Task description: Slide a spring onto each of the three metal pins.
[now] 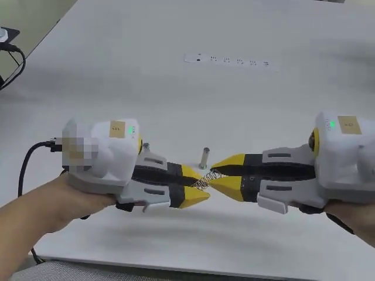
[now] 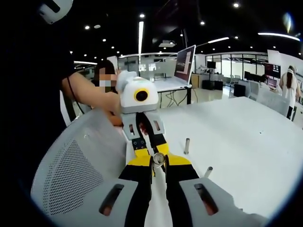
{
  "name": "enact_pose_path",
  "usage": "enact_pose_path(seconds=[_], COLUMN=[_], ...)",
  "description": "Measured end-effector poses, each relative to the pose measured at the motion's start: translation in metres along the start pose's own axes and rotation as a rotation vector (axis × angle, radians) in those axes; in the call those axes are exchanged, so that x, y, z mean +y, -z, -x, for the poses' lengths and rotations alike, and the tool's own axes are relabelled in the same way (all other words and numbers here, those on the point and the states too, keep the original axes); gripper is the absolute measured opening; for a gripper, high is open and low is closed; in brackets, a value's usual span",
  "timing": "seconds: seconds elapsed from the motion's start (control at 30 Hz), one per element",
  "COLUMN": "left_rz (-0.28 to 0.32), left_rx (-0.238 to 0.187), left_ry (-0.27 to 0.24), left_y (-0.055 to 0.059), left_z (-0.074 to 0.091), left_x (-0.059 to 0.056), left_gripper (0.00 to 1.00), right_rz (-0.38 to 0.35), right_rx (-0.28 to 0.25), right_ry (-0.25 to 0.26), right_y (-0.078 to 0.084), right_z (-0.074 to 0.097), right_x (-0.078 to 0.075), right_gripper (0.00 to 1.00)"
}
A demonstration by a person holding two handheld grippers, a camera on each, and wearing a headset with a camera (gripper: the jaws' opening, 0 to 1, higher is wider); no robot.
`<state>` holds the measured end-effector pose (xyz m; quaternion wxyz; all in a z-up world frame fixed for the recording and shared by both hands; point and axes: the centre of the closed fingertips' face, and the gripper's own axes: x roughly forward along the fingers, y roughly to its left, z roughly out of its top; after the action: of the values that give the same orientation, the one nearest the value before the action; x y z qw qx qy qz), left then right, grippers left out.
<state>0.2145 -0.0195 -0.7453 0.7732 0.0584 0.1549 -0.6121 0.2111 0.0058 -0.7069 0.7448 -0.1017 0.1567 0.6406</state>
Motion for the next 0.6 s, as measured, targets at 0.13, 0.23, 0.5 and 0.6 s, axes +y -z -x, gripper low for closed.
enact_pose_path(seconds=[0.13,0.23,0.5,0.6], left_rz=[-0.006,-0.007,-0.019,-0.023], left_rx=[-0.002,-0.004,0.001,-0.001], left_ry=[0.005,0.007,0.013,0.013], left_y=[-0.0014,-0.0022,-0.0016,-0.0029], left_z=[-0.0025,-0.0027,-0.003,-0.0027], left_x=[-0.0023,-0.0028,-0.004,-0.0032], left_gripper=[0.01,0.01,0.01,0.01], right_rz=[0.026,0.031,0.015,0.01], right_rx=[0.003,-0.005,-0.039,-0.054], right_ry=[-0.004,-0.001,0.005,0.008], right_y=[-0.0028,-0.0032,-0.0042,-0.0063], right_z=[-0.0036,-0.0039,-0.0067,-0.007], right_x=[0.0013,0.0013,0.003,0.0029], right_gripper=[0.07,0.07,0.07,0.07])
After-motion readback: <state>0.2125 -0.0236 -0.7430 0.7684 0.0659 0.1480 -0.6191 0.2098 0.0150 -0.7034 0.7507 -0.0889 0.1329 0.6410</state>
